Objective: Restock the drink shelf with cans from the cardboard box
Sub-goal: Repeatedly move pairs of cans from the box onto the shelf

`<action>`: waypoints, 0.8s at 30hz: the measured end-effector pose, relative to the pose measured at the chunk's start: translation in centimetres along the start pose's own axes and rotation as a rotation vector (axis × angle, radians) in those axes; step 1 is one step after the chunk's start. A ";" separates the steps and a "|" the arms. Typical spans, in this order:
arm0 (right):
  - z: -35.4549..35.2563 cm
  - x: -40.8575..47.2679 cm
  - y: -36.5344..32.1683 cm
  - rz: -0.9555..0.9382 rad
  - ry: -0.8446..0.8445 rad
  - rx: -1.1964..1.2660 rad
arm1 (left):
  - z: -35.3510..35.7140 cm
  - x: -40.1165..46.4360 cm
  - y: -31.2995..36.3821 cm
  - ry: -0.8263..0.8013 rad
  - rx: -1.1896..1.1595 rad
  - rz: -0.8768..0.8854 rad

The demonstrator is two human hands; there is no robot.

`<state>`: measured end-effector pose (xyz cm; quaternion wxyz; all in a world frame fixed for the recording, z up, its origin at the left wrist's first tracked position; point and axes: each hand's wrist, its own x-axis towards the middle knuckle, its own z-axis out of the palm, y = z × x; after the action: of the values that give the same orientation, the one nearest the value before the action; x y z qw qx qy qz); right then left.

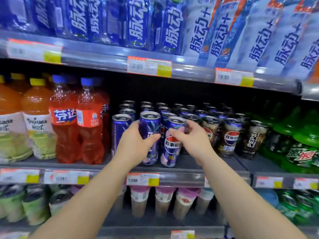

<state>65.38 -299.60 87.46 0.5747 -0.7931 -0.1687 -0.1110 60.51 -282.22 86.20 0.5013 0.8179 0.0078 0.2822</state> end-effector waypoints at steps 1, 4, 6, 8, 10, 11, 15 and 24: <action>0.2 0.1 0.2 -0.001 -0.010 0.011 | 0.3 0.0 -0.5 -0.003 0.010 0.000; 0.7 0.4 1.2 0.024 -0.011 0.027 | 0.8 0.1 -1.7 0.016 0.043 -0.001; 0.5 0.6 1.6 0.030 -0.025 0.039 | 0.9 0.3 -2.0 0.023 0.033 -0.004; 0.5 0.5 1.3 0.040 -0.049 0.065 | 0.9 0.3 -2.0 0.017 0.019 -0.001; 0.5 0.7 1.5 0.032 -0.036 0.073 | 1.0 0.4 -2.1 0.019 0.007 0.007; 0.5 0.7 1.4 0.019 -0.027 0.071 | 1.0 0.3 -2.1 0.026 -0.002 0.006; 1.0 1.0 1.9 -0.018 -0.008 0.057 | 0.2 0.1 -1.6 0.062 -0.035 0.012; 0.7 0.2 2.3 0.103 -0.035 -0.138 | -1.0 -1.4 -0.2 0.015 -0.029 0.006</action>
<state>66.46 -299.57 85.25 0.5206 -0.8402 -0.1297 -0.0787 58.91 -281.77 85.71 0.5121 0.8085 0.0052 0.2900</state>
